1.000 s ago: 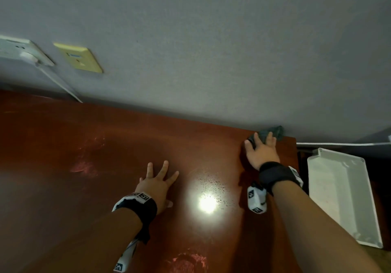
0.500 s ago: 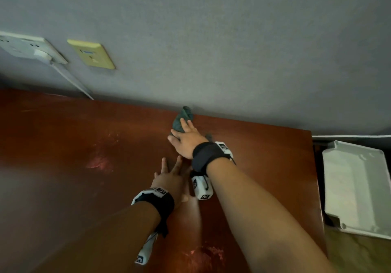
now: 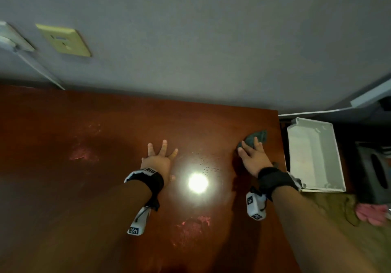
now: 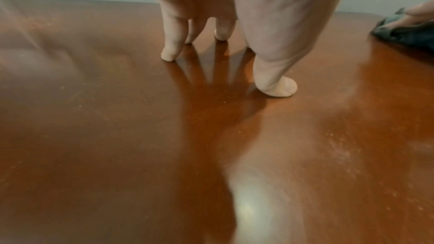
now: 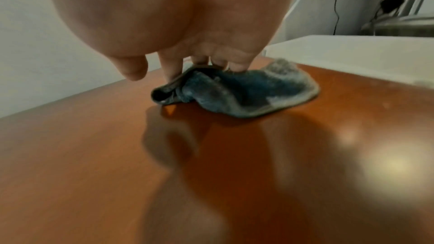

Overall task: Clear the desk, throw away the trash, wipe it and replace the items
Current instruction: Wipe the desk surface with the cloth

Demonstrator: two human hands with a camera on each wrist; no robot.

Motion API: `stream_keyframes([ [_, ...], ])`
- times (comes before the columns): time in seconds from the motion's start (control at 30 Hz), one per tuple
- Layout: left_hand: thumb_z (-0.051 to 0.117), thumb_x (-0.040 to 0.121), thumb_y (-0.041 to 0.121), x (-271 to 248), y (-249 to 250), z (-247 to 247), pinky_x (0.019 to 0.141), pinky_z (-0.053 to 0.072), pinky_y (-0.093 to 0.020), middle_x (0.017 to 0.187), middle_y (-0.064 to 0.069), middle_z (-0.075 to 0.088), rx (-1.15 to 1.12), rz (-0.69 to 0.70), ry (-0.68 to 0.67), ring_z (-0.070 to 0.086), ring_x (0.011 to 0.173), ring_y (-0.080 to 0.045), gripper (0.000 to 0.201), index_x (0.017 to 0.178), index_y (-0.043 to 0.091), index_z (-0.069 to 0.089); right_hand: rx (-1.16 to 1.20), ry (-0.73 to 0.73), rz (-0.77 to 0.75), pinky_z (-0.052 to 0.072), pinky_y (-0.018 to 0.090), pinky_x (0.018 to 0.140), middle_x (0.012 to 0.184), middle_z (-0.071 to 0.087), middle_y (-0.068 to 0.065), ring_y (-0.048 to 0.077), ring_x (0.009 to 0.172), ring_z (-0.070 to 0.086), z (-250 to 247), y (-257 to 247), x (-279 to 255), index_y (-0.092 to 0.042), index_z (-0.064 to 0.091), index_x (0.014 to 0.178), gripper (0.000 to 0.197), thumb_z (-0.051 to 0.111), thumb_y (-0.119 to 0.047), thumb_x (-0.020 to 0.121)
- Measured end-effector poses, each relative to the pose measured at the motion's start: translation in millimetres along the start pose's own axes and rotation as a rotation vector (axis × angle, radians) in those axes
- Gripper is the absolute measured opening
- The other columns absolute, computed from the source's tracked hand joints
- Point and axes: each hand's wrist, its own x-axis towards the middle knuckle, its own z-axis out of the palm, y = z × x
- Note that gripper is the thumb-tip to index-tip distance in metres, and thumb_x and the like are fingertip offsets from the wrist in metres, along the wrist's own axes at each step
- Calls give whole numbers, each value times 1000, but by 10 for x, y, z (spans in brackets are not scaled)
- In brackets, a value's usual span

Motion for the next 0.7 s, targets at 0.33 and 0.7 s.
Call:
stream_keyframes([
  [0.33,42,101,43,-334,-180,-176,120,22,-47,165,0,-6,90,85,-26,1,150,-37,61,156,32,18,-396,-376,-299,-1,45,120,162,-21,-5,21,149,-17,1298,-1094,-1136,-35,20,155,62,23,-60,98],
  [0.7,48,91,10,-1039,-906,685,120,-1,-54,158,4,-30,121,64,-118,-19,148,-32,86,153,45,0,-185,-224,-21,4,50,121,161,-20,-11,19,150,-14,954,186,-1376,-43,27,151,55,26,-62,99],
])
